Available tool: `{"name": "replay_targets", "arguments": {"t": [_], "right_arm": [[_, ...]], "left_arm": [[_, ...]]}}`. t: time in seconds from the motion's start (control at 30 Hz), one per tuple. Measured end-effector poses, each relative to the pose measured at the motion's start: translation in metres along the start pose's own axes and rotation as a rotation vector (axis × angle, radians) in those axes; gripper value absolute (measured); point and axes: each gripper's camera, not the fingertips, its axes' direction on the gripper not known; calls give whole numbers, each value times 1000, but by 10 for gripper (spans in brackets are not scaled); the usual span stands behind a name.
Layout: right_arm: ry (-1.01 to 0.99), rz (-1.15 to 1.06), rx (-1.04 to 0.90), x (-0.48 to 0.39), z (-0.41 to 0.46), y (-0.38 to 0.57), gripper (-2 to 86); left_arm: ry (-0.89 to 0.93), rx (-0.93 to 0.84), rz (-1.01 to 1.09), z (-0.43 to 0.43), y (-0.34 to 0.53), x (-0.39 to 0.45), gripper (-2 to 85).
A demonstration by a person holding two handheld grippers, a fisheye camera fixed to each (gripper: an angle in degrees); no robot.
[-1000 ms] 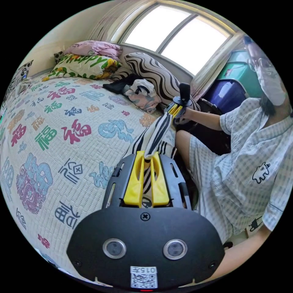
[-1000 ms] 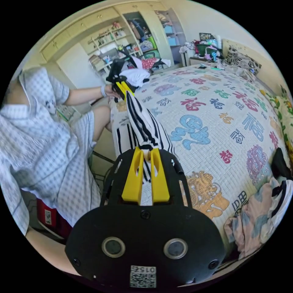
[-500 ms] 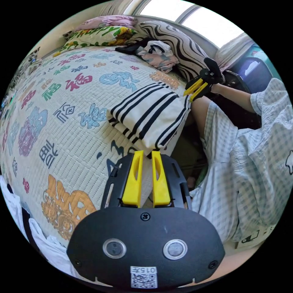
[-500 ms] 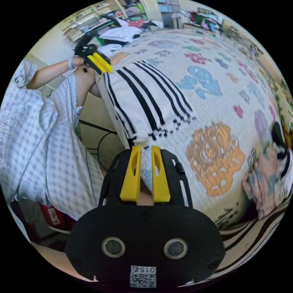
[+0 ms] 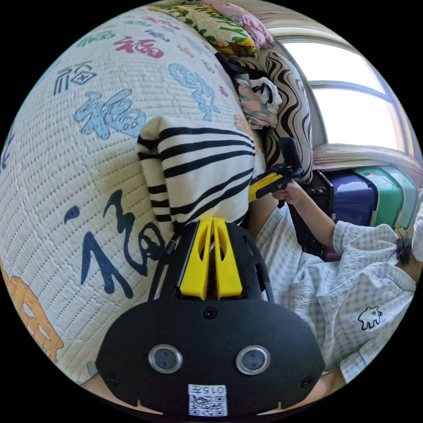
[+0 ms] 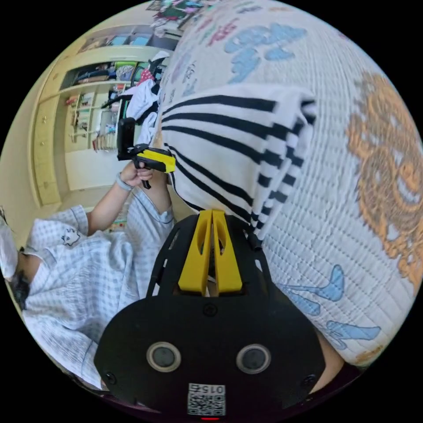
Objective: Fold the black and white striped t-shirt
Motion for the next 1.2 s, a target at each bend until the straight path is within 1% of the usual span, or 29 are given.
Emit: {"name": "replay_targets", "arguments": {"t": [0.03, 0.1, 0.23, 0.33, 0.37, 0.43, 0.47, 0.53, 0.57, 0.6, 0.63, 0.67, 0.7, 0.77, 0.8, 0.87, 0.93, 0.97, 1.0, 1.1, 1.13, 1.17, 1.2], "right_arm": [[-60, 52, -13, 18, 4, 1, -6], [-125, 87, 7, 37, -1, 6, -7], [-99, 110, -34, 62, -20, 10, -7], [-104, 68, 11, 70, -47, 19, -7], [-116, 52, 40, 70, -55, 22, -7], [-156, -2, 180, 71, -84, 23, -7], [-156, -12, 207, 72, -89, 21, -7], [-194, -39, 270, 79, -93, -2, -7], [-222, -36, 270, 83, -90, -10, -7], [-291, -37, 262, 91, -82, -27, -7], [-331, -24, 223, 100, -70, -44, -7], [-307, 6, 189, 106, -65, -50, -7], [-176, 59, 169, 119, -58, -57, -7], [-225, 99, 167, 142, -54, -58, -7], [-244, 133, 188, 157, -58, -52, -7], [-202, 155, 201, 175, -68, -39, -7], [-202, 223, 224, 206, -79, -18, -6], [-204, 245, 230, 214, -81, -13, -6], [-208, 268, 241, 227, -85, -4, -4], [-183, 277, 251, 245, -91, 11, 6], [-206, 244, 308, 249, -98, 20, 14], [-232, 224, 346, 252, -101, 25, 33], [-280, 197, 417, 259, -108, 34, 72]], "left_arm": [[19, -18, -23, -1, 4, -11, -6], [38, 1, -42, -10, 11, -19, -8], [12, -18, -68, -33, 17, -22, -9], [-5, -37, -87, -62, 18, -17, -9], [36, 4, -67, -79, 18, -11, -9], [149, 104, -37, -103, 12, -2, -9], [187, 153, -26, -111, 2, 3, -9], [220, 183, -35, -111, -18, 6, -9], [270, 158, -40, -101, -33, 7, -9], [297, 131, -47, -94, -41, 6, -9], [328, 82, -64, -79, -53, 4, -9], [180, 51, -118, -76, -57, -4, -9], [170, 46, -109, -75, -57, -7, -9], [236, 57, -151, -87, -48, -26, -9], [222, 54, -141, -94, -45, -26, -9], [142, 34, -119, -122, -28, -30, -9], [121, 45, -162, -146, -12, -44, -9], [168, 65, -198, -161, -1, -55, -8], [163, 68, -217, -167, 5, -59, -8], [107, 85, -233, -201, 27, -60, 0], [83, 118, -221, -220, 37, -56, 10], [106, 169, -220, -240, 49, -56, 25], [122, 195, -223, -250, 55, -57, 39]]}}
